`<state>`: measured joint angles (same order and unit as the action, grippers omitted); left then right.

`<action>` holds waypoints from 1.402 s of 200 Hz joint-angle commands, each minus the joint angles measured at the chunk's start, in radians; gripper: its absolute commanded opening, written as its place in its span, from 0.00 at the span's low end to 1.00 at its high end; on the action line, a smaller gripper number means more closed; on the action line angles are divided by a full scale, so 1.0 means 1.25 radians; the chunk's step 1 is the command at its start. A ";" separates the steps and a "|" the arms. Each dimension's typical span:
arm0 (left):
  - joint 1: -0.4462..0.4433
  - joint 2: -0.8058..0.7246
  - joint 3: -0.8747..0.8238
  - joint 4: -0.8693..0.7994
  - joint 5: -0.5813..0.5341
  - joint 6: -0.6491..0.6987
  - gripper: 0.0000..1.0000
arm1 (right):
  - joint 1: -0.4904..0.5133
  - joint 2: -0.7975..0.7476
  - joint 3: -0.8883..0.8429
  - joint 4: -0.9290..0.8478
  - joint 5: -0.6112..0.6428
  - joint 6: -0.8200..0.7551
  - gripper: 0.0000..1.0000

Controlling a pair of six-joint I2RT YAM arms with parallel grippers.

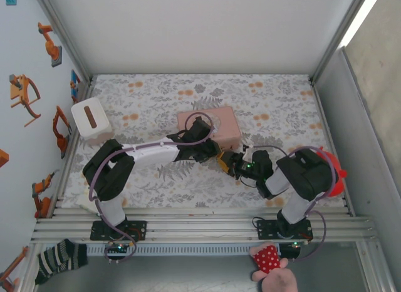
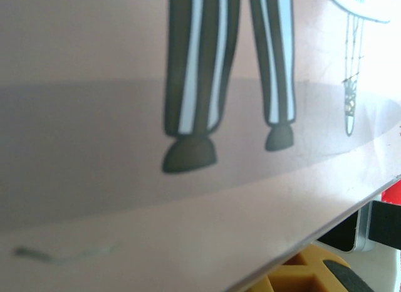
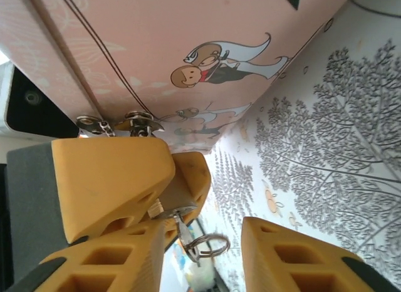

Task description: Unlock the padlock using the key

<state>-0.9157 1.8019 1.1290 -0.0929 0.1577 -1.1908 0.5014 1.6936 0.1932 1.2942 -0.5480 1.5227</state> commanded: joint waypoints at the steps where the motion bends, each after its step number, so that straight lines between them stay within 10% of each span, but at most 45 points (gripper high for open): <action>1: -0.015 -0.045 0.024 0.040 0.060 0.003 0.06 | -0.008 -0.047 0.002 -0.002 0.054 -0.060 0.43; 29: -0.015 -0.046 0.031 0.029 0.056 0.008 0.06 | -0.005 -0.180 0.009 -0.204 0.070 -0.168 0.47; 71: -0.014 -0.047 0.027 0.030 0.057 0.009 0.06 | 0.057 -0.537 0.157 -0.941 0.252 -0.546 0.48; 110: -0.014 -0.049 0.023 0.033 0.060 0.010 0.06 | 0.172 -0.556 0.246 -1.133 0.407 -0.861 0.45; 142: -0.010 -0.051 0.013 0.039 0.059 0.016 0.06 | 0.377 -0.522 0.343 -1.166 0.605 -1.209 0.46; 280: 0.013 -0.017 0.048 0.047 0.127 0.020 0.06 | 0.476 -0.594 0.087 -0.869 0.815 -2.167 0.48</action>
<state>-0.9031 1.8027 1.1297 -0.1131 0.2478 -1.1774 1.1007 0.9134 0.3183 0.0257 0.4011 -0.9356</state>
